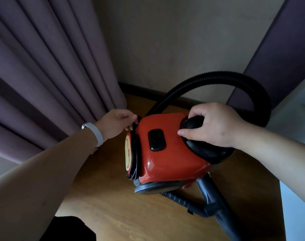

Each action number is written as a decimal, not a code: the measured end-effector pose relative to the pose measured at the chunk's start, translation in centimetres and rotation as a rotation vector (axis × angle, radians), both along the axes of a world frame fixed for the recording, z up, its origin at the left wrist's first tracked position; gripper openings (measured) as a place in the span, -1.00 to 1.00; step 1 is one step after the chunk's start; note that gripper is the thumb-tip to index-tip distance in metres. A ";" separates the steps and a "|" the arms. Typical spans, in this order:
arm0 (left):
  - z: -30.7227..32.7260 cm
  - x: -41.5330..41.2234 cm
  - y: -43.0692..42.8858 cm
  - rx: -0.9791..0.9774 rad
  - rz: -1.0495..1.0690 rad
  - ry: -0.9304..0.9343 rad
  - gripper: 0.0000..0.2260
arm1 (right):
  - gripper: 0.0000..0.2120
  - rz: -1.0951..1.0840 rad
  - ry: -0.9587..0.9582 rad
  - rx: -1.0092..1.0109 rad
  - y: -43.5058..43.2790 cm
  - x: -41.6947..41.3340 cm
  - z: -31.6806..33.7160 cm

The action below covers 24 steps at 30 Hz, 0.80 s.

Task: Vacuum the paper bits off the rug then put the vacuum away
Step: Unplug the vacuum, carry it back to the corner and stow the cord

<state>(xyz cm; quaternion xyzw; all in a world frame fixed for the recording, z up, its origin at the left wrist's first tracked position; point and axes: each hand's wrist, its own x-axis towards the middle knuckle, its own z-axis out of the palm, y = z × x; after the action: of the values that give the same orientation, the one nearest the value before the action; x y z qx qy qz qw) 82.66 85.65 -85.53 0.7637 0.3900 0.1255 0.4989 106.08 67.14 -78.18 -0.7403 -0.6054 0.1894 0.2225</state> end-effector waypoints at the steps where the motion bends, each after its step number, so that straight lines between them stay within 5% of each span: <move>1: -0.6 -0.5 0.5 0.018 -0.021 0.046 -0.77 | -0.66 -0.005 0.003 0.003 0.0 0.1 0.0; 6: -2.1 -1.9 1.0 0.055 -0.121 0.337 -0.93 | -0.66 -0.037 0.010 0.006 0.0 0.7 -0.4; 11: -3.6 -1.2 -0.6 -0.335 0.071 0.194 -0.71 | -0.66 -0.066 -0.029 -0.011 0.5 0.6 -1.5; 24: -13.4 -1.4 -1.3 -0.649 0.229 0.077 -0.69 | -0.62 0.066 -0.348 -0.070 4.5 -0.6 -6.4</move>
<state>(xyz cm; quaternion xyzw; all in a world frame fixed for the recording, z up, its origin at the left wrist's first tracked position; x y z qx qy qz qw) 81.25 84.32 -98.88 0.5208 0.5114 0.0213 0.6832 105.45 71.61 -84.58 -0.7490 -0.6517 0.0868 0.0821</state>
